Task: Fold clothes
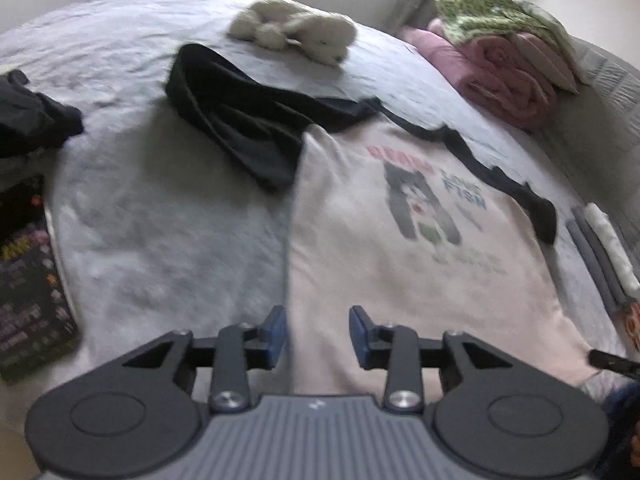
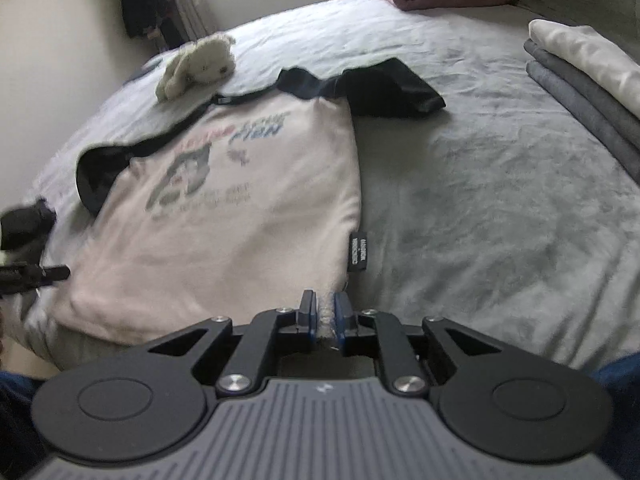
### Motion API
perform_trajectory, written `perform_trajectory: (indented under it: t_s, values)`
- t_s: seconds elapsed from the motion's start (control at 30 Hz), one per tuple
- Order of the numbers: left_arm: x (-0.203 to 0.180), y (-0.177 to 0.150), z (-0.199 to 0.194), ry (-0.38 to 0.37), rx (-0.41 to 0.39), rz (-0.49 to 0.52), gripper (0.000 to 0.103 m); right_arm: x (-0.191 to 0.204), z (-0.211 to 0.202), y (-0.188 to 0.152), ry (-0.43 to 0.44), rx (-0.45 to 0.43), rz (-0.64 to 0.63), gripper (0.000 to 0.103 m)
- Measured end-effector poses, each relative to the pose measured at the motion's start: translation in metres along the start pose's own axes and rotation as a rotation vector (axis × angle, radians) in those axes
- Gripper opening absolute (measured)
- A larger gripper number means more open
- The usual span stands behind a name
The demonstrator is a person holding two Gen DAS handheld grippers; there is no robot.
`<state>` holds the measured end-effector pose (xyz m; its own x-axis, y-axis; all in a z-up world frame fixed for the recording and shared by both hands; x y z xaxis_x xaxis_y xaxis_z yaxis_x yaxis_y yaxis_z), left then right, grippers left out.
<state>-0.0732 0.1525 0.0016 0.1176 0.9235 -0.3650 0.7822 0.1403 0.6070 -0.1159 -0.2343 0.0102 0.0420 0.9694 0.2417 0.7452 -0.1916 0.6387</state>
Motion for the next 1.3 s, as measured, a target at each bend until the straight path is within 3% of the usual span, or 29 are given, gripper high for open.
perform_trajectory:
  t_s: [0.13,0.3,0.5,0.67,0.77,0.83,0.97,1.13,1.17,1.23,1.3]
  values:
    - [0.011,0.022,0.006,0.044,-0.017,-0.023,0.040,-0.011,0.003,0.028,-0.021,-0.044,0.020,0.015]
    - [0.031,0.064,0.024,0.169,-0.035,-0.036,0.040,-0.024,0.023,0.080,-0.025,-0.079,0.016,0.015]
    - [0.057,0.115,0.054,0.286,-0.027,-0.081,0.045,-0.046,0.082,0.150,-0.067,-0.031,-0.004,0.015]
    - [0.083,0.152,0.080,0.360,-0.007,-0.157,0.051,-0.083,0.118,0.192,-0.136,-0.004,0.064,0.015]
    - [0.092,0.160,0.094,0.413,0.004,-0.153,0.053,-0.101,0.128,0.197,-0.148,-0.022,0.096,0.021]
    - [0.093,0.160,0.104,0.411,0.010,-0.149,0.055,-0.110,0.140,0.194,-0.143,-0.014,0.113,0.038]
    - [0.092,0.158,0.119,0.434,0.012,-0.124,0.060,-0.110,0.163,0.188,-0.130,0.052,0.107,0.039]
    - [0.089,0.160,0.123,0.463,-0.005,-0.089,0.061,-0.092,0.178,0.192,-0.124,0.057,0.021,0.040]
    - [0.088,0.160,0.123,0.466,-0.010,-0.080,0.060,-0.087,0.182,0.191,-0.144,0.052,-0.009,0.036]
    - [0.086,0.161,0.124,0.467,-0.022,-0.058,0.043,-0.079,0.180,0.196,-0.188,0.011,-0.065,0.013]
    - [0.084,0.162,0.123,0.462,-0.031,-0.046,0.025,-0.071,0.161,0.208,-0.238,-0.088,-0.113,0.010]
Point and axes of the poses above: each gripper's, at about its wrist camera, not at the fingertips, and z roughly the way its jaws point, x to its left, y to its top, the point moved 8 cm from there along z, roughly the way its jaws point, and after that the axes turned 5 degrees about -y, right-handed, at the moved point
